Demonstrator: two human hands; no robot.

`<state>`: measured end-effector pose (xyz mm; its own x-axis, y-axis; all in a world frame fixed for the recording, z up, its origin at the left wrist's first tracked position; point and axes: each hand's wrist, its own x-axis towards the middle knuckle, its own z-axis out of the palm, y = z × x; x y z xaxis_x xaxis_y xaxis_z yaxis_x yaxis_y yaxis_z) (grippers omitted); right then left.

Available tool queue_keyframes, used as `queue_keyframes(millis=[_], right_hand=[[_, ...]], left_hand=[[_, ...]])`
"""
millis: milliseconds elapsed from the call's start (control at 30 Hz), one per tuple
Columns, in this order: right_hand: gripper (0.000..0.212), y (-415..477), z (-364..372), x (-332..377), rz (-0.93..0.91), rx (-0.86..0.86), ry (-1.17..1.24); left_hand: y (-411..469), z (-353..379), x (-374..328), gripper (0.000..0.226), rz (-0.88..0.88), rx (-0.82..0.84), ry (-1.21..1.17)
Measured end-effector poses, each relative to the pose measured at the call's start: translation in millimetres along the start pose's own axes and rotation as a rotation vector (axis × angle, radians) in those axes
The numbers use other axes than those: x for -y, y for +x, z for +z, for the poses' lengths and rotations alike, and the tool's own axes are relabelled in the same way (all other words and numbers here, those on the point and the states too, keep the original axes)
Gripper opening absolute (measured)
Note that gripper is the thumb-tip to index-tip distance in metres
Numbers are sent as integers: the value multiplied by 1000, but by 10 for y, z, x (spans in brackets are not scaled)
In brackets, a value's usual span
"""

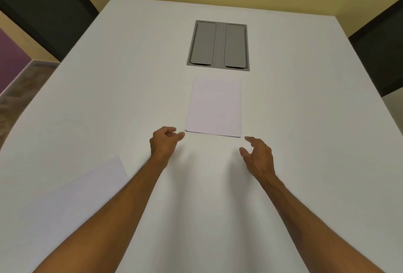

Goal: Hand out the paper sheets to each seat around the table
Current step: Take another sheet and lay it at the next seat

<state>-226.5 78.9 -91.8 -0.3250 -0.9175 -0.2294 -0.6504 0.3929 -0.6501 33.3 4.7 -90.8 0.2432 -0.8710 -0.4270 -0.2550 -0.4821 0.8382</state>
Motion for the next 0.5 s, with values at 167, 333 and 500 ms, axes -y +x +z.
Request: queue_keyframes(millis=[167,333,500], right_hand=[[41,493,6,-113,217,-52,182],[37,865,151,-97,295,-104,244],[12,1153,260,-1,415,-223,327]], left_hand=[[476,311,-13,46,-101,-11,-6],[808,531,-1,43,-135,-48,1],[1006,640,-76,35,-227,-58,-85]])
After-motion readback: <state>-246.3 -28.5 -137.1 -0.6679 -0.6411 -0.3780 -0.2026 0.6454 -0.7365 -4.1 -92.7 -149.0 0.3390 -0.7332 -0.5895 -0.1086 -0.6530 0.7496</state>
